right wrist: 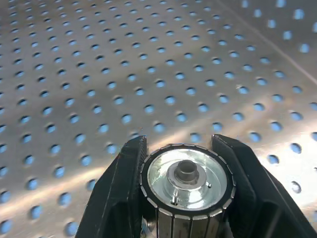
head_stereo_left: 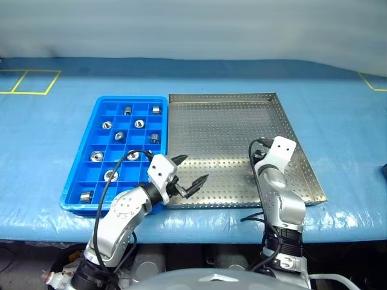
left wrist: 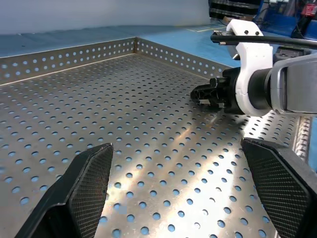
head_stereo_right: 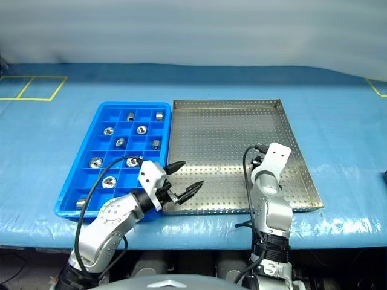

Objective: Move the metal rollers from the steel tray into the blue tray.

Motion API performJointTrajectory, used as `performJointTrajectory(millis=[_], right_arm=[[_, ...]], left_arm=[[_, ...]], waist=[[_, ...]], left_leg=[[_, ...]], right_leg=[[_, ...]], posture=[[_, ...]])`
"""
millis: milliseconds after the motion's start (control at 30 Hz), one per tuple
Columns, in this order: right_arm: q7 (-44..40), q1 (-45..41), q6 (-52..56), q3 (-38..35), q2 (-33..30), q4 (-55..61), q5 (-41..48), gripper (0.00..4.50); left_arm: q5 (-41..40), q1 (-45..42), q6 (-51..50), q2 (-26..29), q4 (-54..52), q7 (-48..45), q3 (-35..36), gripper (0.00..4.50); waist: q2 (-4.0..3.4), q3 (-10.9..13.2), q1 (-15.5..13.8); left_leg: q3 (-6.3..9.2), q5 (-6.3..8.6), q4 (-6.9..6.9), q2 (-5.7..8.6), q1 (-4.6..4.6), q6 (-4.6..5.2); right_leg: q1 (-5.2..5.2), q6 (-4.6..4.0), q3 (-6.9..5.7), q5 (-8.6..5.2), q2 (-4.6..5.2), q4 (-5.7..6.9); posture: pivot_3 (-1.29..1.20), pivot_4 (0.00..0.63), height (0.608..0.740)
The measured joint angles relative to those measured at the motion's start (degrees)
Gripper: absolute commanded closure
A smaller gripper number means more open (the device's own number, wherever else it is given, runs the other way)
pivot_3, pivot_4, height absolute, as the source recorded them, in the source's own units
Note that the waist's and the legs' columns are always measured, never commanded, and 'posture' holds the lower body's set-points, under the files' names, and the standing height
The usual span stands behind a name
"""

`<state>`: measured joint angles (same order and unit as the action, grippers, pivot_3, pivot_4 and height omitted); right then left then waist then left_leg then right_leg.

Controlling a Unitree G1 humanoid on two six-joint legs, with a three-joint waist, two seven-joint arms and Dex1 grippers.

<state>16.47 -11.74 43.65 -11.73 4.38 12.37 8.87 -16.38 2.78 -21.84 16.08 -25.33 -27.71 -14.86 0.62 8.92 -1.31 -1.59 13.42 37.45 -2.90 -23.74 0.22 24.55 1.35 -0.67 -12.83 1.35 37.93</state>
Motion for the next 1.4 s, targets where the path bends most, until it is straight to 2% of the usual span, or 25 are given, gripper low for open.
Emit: performJointTrajectory(millis=[100, 333, 600, 867, 1100, 1400], right_arm=[[-4.00, -2.12, 3.68, 5.15, -1.01, 3.21, 0.77, 2.77], [-18.55, -11.71, 6.92, 17.75, -9.87, 5.89, 2.29, 2.77], [-31.92, -17.15, 6.32, 27.74, -14.70, 3.34, 3.00, 2.77], [-38.27, -19.19, 3.30, 32.84, -14.16, -0.29, 2.71, 2.77], [-43.11, -19.25, 2.74, 36.79, -14.07, -0.68, 2.65, 2.77], [-45.81, -15.78, 3.38, 39.62, -16.35, 1.72, 2.62, 2.77]], left_arm=[[0.38, 0.26, 0.89, -1.79, -0.10, 3.07, 2.12, 0.00], [2.75, 2.11, 3.98, -4.86, -1.02, 10.62, 7.83, 0.00], [2.88, 7.75, 7.44, -3.75, -6.27, 11.54, 12.54, 0.00], [1.87, 14.63, 7.49, -3.16, -12.62, 13.08, 17.54, 0.00], [0.24, 18.58, 7.48, -3.57, -16.40, 13.88, 18.88, 0.00], [-0.62, 19.10, 7.18, -3.37, -17.37, 13.86, 18.94, 0.00]], waist=[[0.00, 0.00, -0.29], [0.03, 0.01, -2.13], [0.09, 0.04, -5.37], [0.10, 0.05, -9.39], [0.10, 0.05, -14.29], [0.10, 0.05, -21.48]], left_leg=[[0.03, 0.00, 0.00, 0.01, -0.01, 0.00], [0.05, 0.00, -0.02, 0.06, -0.06, 0.00], [0.05, 0.00, -0.08, 0.09, -0.11, 0.00], [0.11, 0.00, -0.08, 0.08, -0.13, 0.00], [0.14, 0.01, -0.07, 0.04, -0.29, -0.02], [0.22, 0.04, 0.02, -0.05, -0.60, -0.07]], right_leg=[[0.00, 0.02, -0.01, 0.01, 0.00, -0.02], [0.00, 0.05, -0.10, 0.04, 0.02, -0.10], [-0.01, 0.00, -0.24, 0.01, 0.04, -0.14], [0.00, -0.02, -0.35, -0.02, 0.04, -0.16], [0.10, -0.05, -0.54, -0.05, 0.04, -0.22], [0.28, -0.33, -0.87, -0.22, 0.05, -0.26]], posture=[[0.23, 0.150, 0.740], [0.33, 0.150, 0.740], [0.45, 0.150, 0.740], [0.55, 0.150, 0.740], [0.58, 0.150, 0.740], [0.57, 0.150, 0.740]])
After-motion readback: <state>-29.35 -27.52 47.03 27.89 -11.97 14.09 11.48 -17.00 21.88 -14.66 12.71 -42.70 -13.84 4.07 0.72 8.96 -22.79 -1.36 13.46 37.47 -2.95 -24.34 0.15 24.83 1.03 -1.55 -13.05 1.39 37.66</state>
